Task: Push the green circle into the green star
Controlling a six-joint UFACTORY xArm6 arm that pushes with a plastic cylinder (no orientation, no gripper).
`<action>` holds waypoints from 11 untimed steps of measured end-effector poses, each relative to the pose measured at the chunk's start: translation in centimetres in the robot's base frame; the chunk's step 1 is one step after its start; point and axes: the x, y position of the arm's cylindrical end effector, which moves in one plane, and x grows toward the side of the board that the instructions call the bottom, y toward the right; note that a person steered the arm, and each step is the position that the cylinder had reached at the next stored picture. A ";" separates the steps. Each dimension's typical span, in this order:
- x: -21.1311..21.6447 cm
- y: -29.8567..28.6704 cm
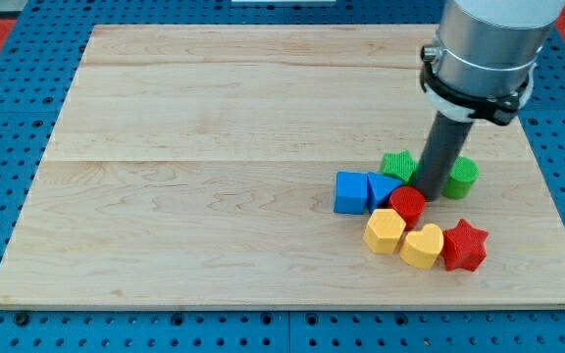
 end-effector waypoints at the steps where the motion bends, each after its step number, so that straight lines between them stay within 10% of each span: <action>1: 0.8 2.3; 4: 0.9 9.8; 9: -2.1 -1.0; 11: -2.0 4.5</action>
